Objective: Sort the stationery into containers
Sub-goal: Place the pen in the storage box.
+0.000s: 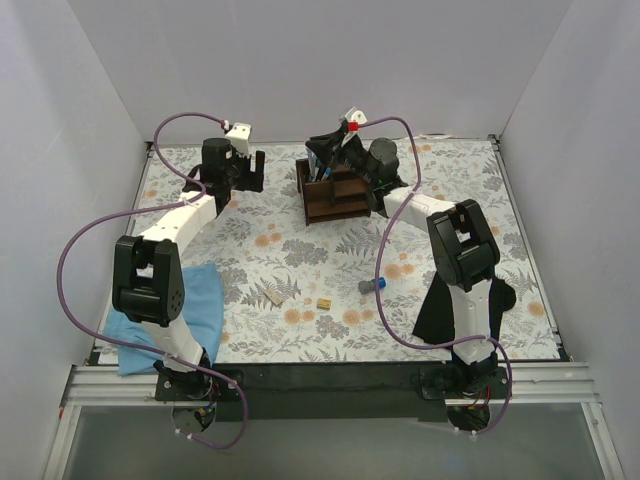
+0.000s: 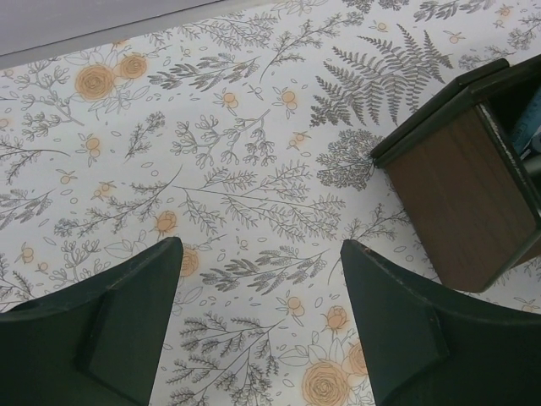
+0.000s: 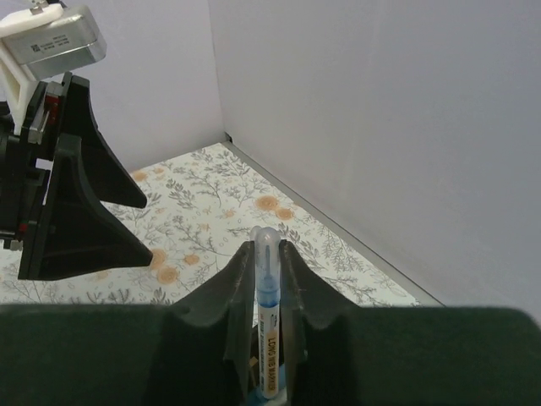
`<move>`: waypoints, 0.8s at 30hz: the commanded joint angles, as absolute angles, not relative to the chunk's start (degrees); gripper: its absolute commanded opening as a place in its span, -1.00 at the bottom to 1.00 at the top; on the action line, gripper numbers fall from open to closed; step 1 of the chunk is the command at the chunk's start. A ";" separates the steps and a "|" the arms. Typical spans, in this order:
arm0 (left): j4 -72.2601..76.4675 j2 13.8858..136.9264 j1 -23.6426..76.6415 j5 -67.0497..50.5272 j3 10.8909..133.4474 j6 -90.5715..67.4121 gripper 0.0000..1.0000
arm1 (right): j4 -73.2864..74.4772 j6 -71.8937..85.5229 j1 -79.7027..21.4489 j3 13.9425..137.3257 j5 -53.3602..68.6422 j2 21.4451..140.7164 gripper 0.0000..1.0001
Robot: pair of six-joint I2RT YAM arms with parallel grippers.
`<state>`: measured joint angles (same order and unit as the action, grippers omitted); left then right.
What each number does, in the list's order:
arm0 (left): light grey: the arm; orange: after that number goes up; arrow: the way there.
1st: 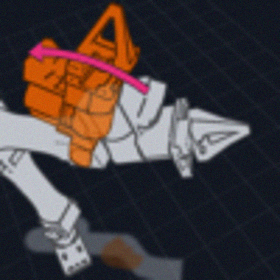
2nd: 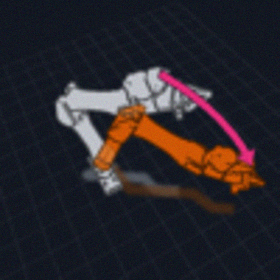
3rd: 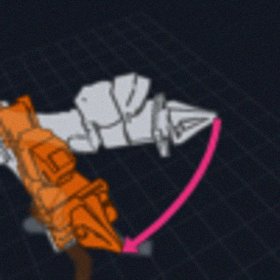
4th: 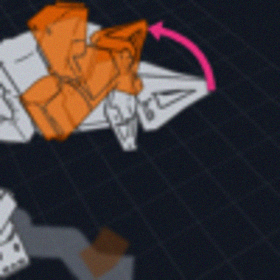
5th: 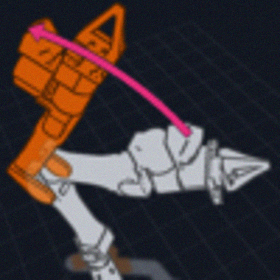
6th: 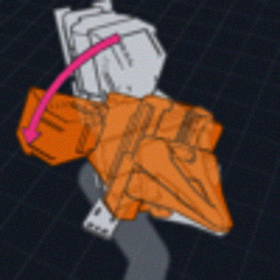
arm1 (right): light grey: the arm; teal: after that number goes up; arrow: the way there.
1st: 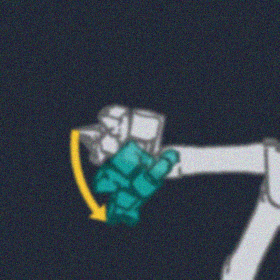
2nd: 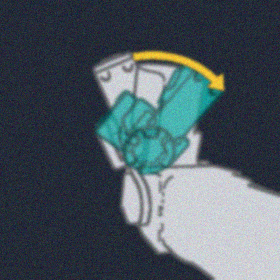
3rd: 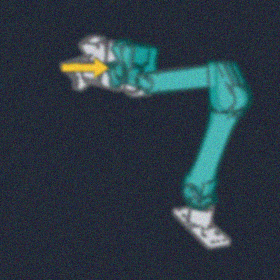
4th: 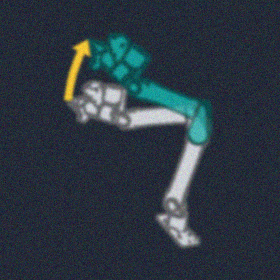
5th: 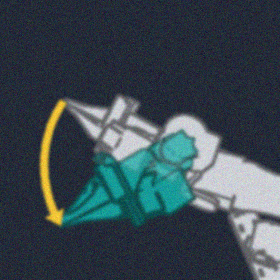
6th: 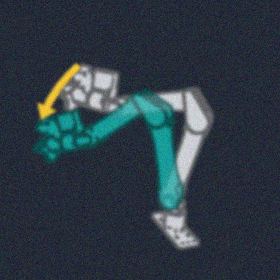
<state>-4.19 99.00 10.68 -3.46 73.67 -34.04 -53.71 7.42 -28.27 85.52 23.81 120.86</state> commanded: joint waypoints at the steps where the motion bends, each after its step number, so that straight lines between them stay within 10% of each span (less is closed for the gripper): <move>1: -2.81 97.21 9.93 -3.34 74.36 -33.31 0.52 | -55.11 6.77 -28.56 85.17 23.21 119.27 -0.31; 24: -3.43 74.14 10.02 -19.24 59.34 -18.81 0.58 | -21.60 -20.88 -25.14 70.14 28.46 85.99 0.15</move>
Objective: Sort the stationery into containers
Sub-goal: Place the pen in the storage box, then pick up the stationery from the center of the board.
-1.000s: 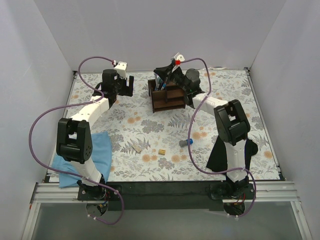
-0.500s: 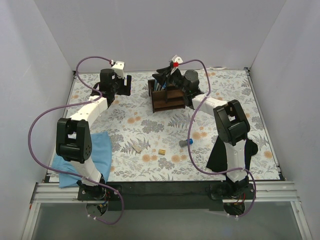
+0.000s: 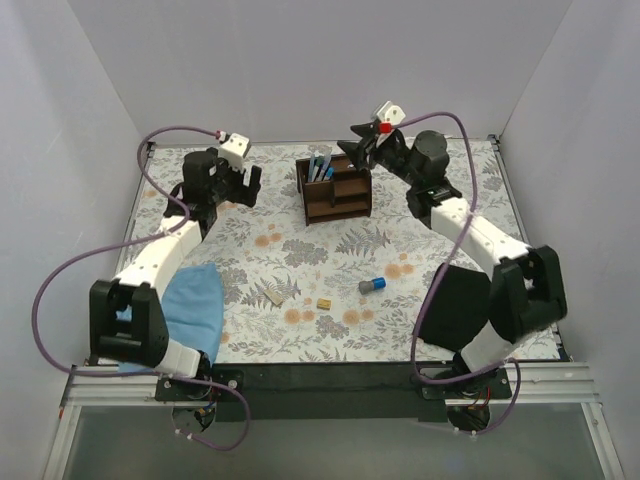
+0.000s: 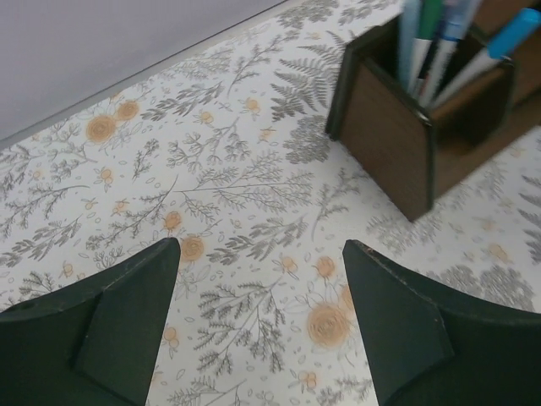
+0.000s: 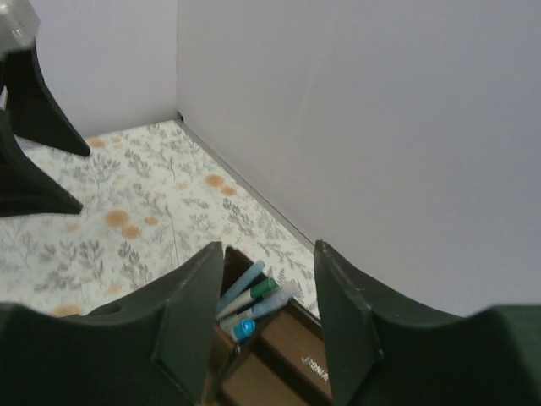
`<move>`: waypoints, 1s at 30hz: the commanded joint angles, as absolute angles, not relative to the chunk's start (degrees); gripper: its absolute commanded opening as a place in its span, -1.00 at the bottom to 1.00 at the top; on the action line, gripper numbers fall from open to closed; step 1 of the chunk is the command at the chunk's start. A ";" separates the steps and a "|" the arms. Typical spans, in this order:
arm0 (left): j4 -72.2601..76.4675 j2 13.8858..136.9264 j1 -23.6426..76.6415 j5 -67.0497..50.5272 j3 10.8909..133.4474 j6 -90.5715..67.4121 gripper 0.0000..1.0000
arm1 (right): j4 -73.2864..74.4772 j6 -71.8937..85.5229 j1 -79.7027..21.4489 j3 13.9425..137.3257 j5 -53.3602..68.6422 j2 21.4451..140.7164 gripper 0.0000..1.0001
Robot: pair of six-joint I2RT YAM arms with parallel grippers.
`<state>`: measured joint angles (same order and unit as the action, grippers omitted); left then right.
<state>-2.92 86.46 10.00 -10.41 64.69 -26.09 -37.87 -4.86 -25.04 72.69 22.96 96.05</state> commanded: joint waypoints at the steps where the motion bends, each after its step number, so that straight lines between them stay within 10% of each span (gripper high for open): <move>1: -3.51 72.26 10.02 -19.42 57.06 -18.81 0.59 | -8.22 -25.70 -25.05 71.62 30.22 84.57 0.19; 7: -8.86 66.18 9.93 -22.12 54.84 -21.27 0.58 | 31.78 -39.21 -24.26 78.31 29.89 82.36 0.19; 11: -16.52 66.53 13.59 -37.08 57.13 -16.62 0.57 | 32.35 -31.57 -23.03 75.60 27.44 77.19 0.19; 30: -55.46 110.56 51.32 -21.90 110.03 -11.24 0.61 | 33.84 -9.41 2.46 67.33 16.70 63.73 0.22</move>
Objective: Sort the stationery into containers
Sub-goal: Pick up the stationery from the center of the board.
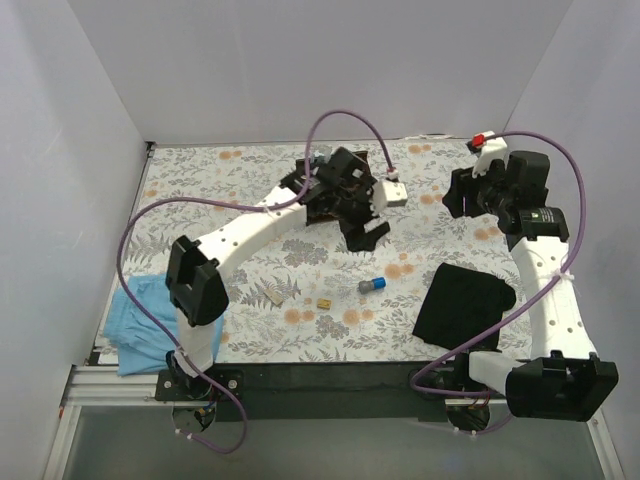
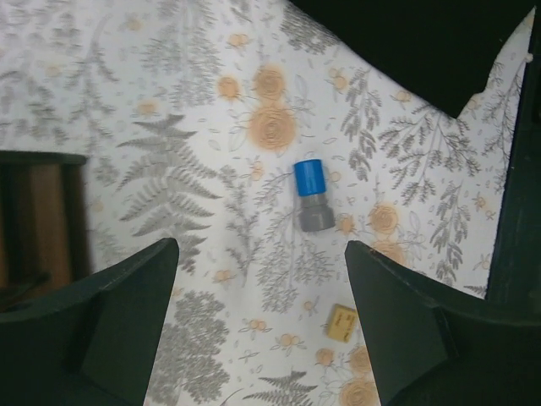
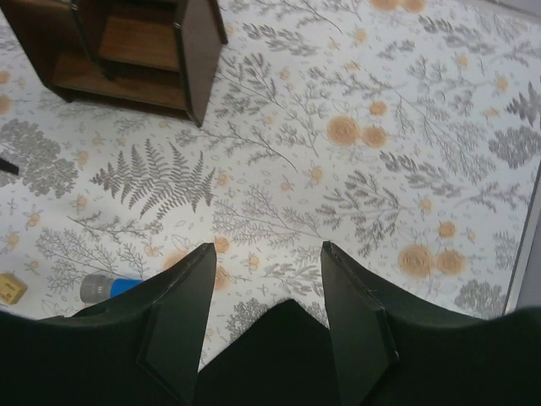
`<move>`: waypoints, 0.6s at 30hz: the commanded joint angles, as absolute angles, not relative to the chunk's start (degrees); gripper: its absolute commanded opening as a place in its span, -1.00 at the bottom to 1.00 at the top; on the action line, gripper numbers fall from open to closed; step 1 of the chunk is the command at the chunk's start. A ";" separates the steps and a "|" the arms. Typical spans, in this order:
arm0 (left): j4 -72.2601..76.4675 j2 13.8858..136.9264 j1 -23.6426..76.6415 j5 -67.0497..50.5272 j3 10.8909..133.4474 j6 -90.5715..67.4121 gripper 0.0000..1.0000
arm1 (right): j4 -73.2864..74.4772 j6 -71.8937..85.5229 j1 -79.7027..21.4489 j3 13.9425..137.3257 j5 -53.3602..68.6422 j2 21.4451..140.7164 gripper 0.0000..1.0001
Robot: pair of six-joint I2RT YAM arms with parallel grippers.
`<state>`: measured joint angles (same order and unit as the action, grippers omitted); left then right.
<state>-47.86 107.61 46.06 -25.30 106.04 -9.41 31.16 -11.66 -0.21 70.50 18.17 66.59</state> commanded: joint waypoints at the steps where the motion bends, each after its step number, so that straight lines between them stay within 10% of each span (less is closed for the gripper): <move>1: -55.89 112.92 52.37 -20.75 110.56 -11.25 0.61 | 33.92 -9.06 2.90 66.72 16.44 63.29 0.22; 18: -60.47 130.69 56.43 -10.99 121.90 -14.24 0.47 | 34.01 -5.18 5.01 55.90 19.86 57.66 0.22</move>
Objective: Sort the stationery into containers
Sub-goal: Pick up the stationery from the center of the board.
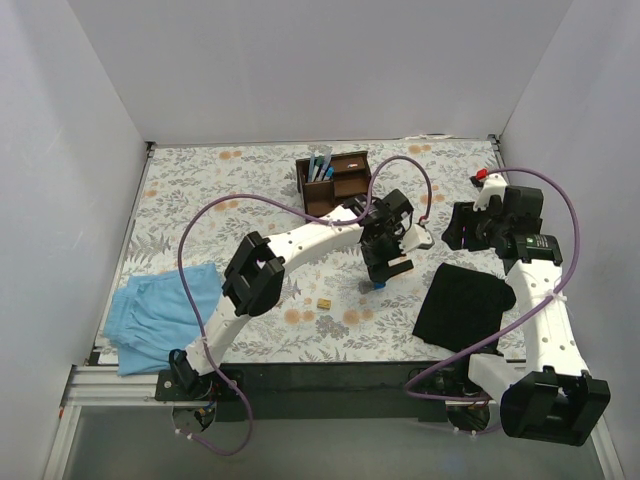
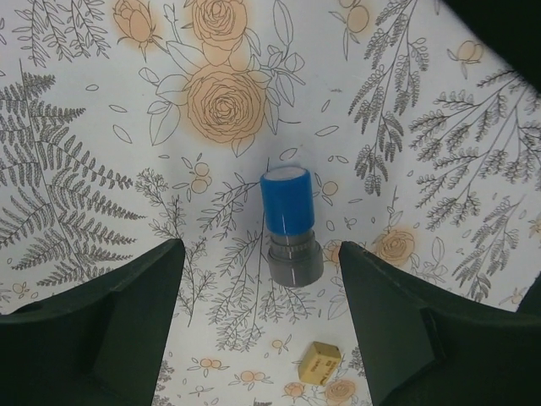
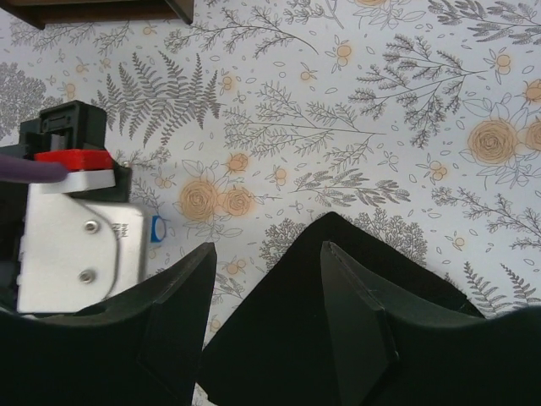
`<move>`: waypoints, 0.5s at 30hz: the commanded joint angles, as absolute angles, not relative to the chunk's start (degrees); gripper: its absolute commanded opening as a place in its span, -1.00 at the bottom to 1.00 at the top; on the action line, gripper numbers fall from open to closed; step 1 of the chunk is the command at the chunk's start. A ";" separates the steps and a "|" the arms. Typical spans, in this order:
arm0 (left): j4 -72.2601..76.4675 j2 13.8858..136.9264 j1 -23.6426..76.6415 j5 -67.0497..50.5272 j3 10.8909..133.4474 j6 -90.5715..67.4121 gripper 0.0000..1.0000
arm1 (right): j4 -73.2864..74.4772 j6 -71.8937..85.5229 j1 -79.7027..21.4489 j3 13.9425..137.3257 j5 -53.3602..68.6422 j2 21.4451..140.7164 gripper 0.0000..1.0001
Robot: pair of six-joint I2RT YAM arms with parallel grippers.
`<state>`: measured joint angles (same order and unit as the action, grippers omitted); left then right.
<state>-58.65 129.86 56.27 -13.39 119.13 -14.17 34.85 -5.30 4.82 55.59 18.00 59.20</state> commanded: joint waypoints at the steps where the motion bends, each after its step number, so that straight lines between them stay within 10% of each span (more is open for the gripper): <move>1: -60.47 131.48 56.51 -11.16 121.90 -14.15 0.46 | 34.01 -5.36 5.01 55.99 19.95 57.57 0.22; 15: -58.27 134.30 56.51 -12.04 119.53 -13.71 0.36 | 33.66 -2.55 5.10 56.52 18.99 57.83 0.22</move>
<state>-58.48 134.30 56.38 -12.34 119.72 -14.13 35.00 -3.51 4.82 55.46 18.55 58.54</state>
